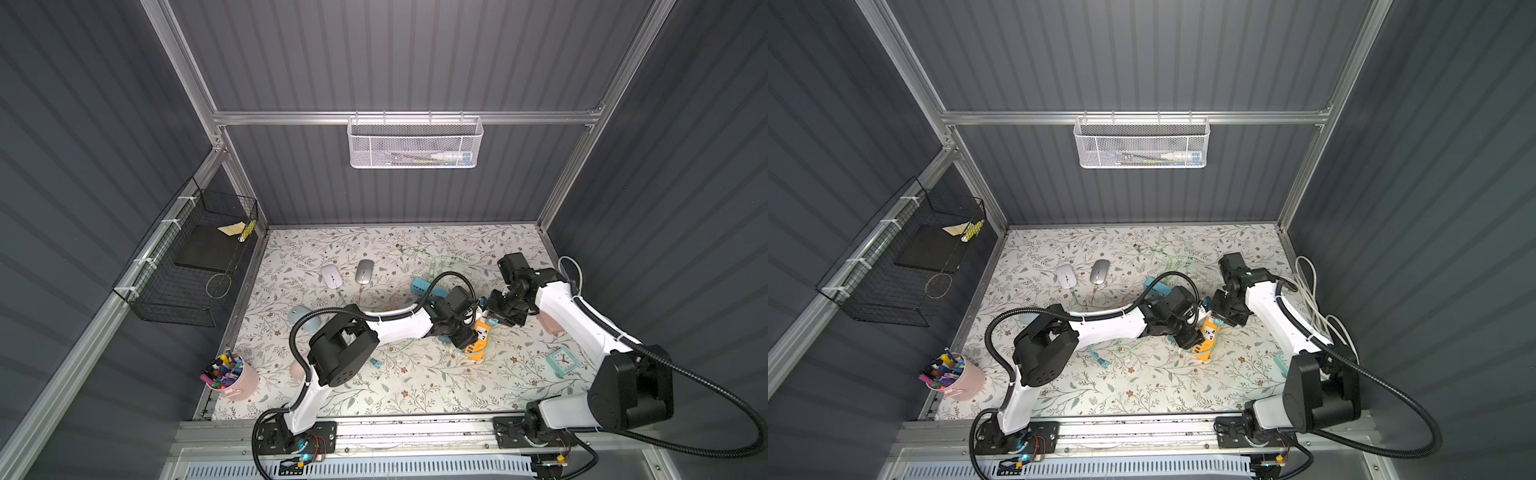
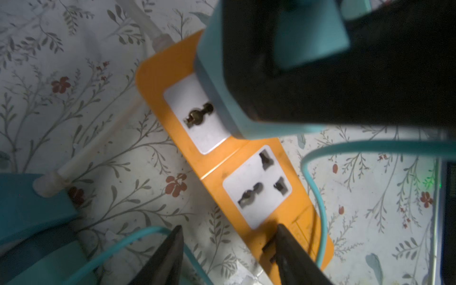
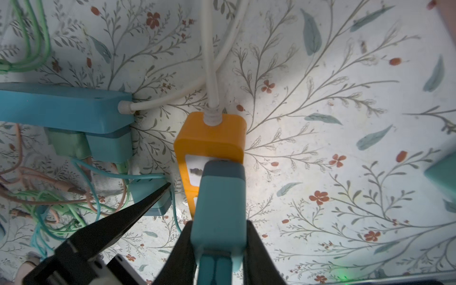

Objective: Unplug the wireless mouse
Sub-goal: Remove the plug from the socket.

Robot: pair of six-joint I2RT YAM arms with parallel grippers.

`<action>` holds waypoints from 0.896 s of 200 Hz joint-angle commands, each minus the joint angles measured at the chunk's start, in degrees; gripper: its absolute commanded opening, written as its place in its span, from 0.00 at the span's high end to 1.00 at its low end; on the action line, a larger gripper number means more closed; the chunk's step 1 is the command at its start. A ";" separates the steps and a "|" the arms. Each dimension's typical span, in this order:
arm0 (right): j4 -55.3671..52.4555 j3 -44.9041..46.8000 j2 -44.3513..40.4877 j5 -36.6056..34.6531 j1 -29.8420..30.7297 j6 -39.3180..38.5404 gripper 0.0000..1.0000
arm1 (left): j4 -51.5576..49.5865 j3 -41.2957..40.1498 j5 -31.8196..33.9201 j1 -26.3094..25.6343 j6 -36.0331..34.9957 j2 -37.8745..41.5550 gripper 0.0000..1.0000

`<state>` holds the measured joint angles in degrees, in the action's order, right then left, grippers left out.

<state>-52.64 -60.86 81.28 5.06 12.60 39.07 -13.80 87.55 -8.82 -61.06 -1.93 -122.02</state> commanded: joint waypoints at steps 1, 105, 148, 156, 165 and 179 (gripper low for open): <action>2.79 2.85 0.56 5.44 3.25 2.90 0.94 | -6.31 0.28 1.27 -0.55 -1.41 -5.67 0.40; -1.91 -5.58 -10.69 -0.90 4.19 -4.07 0.92 | -1.51 -3.32 1.30 -0.44 -1.99 4.19 0.36; 6.48 -5.05 -16.55 8.91 4.27 -11.03 0.91 | 2.66 -12.17 0.38 -0.49 -16.08 24.03 0.35; 7.14 -5.30 -16.08 11.14 4.27 -12.04 0.91 | 0.66 -12.54 0.39 -0.47 -21.47 27.02 0.35; 7.37 -5.53 -15.36 13.26 4.57 -12.98 0.92 | -0.37 -13.74 0.72 -0.47 -27.31 30.43 0.35; 7.90 -5.67 -14.61 17.16 5.15 -14.20 0.93 | 0.42 -17.00 2.36 -0.54 -34.31 35.62 0.35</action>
<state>-47.11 -65.69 64.93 13.15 16.78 29.43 -13.26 74.74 -7.99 -61.21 -19.03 -94.08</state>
